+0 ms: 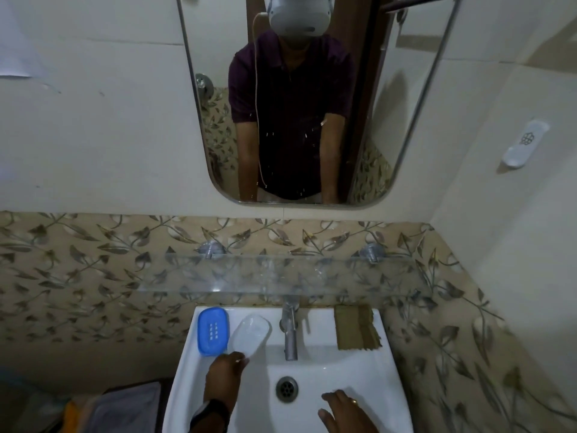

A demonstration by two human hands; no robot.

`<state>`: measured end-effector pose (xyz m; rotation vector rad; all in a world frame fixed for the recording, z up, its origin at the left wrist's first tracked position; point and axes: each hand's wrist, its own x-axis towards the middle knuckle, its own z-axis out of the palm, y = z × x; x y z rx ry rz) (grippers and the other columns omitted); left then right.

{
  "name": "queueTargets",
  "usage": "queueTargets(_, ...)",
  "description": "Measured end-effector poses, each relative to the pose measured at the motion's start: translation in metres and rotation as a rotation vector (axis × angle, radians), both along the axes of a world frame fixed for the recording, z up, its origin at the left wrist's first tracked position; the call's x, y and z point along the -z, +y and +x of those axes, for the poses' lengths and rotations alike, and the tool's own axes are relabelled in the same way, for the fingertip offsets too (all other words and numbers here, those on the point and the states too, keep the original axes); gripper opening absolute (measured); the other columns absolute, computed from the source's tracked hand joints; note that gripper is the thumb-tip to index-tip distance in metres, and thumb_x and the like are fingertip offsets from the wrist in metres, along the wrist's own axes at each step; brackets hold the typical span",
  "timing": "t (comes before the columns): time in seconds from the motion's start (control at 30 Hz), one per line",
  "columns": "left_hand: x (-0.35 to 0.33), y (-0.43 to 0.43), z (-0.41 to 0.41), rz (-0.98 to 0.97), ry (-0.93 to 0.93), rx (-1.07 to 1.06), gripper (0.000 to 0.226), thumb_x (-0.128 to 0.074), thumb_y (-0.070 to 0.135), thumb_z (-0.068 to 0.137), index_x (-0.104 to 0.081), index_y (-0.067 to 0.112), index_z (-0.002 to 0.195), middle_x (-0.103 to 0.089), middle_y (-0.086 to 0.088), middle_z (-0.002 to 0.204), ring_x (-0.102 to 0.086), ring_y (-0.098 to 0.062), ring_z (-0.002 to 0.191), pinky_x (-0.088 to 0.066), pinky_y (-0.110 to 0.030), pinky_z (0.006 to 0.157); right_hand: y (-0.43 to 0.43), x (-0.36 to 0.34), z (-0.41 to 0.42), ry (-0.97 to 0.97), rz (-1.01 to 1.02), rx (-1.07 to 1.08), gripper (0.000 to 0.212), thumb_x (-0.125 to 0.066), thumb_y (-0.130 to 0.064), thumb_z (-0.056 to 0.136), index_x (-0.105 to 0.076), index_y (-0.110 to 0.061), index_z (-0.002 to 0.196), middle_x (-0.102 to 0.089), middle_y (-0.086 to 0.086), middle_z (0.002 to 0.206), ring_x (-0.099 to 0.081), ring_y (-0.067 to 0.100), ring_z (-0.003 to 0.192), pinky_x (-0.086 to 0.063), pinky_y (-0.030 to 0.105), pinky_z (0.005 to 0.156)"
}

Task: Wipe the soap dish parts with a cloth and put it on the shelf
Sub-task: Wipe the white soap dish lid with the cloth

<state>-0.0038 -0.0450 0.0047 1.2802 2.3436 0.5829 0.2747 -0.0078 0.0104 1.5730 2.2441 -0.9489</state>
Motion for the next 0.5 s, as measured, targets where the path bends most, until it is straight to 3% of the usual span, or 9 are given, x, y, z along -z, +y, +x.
queueTargets(0.13, -0.01, -0.028, -0.002, 0.022, 0.051, 0.102, 0.019, -0.067, 0.032, 0.094, -0.071, 0.024, 0.078, -0.067, -0.002, 0.084, -0.068, -0.024, 0.09, -0.045, -0.028, 0.072, -0.039, 0.006, -0.015, 0.12, 0.063, 0.03, 0.05, -0.044, -0.051, 0.099, -0.046, -0.022, 0.14, -0.046, -0.001, 0.144, -0.043, 0.011, 0.135, -0.031, 0.023, 0.112)
queueTargets(0.23, -0.02, -0.048, 0.0, 0.025, 0.084, 0.165, 0.021, -0.064, 0.034, 0.096, -0.077, 0.017, 0.093, -0.062, -0.001, 0.087, -0.067, -0.024, 0.093, -0.048, -0.03, 0.079, -0.062, 0.006, -0.021, 0.152, 0.062, -0.002, 0.049, -0.043, -0.051, 0.098, -0.048, -0.024, 0.139, -0.047, -0.001, 0.142, -0.046, 0.014, 0.132, -0.034, 0.022, 0.109)
queueTargets(0.37, -0.03, -0.07, 0.002, 0.031, 0.138, 0.26, 0.024, -0.06, 0.034, 0.099, -0.074, 0.015, 0.101, -0.055, 0.0, 0.09, -0.067, -0.023, 0.095, -0.043, -0.022, 0.077, -0.08, 0.002, -0.022, 0.168, 0.077, 0.018, 0.046, -0.042, -0.049, 0.099, -0.05, -0.025, 0.137, -0.048, 0.0, 0.14, -0.049, 0.017, 0.127, -0.038, 0.025, 0.105)
queueTargets(0.5, -0.041, -0.074, 0.008, 0.006, 0.327, 0.461, 0.023, -0.051, 0.034, 0.102, -0.063, 0.019, 0.114, -0.06, -0.007, 0.111, -0.062, -0.023, 0.103, -0.047, -0.024, 0.086, -0.091, -0.002, -0.023, 0.171, 0.09, 0.001, 0.045, -0.039, -0.046, 0.101, -0.049, -0.022, 0.137, -0.047, 0.002, 0.14, -0.048, 0.021, 0.128, -0.04, 0.029, 0.105)
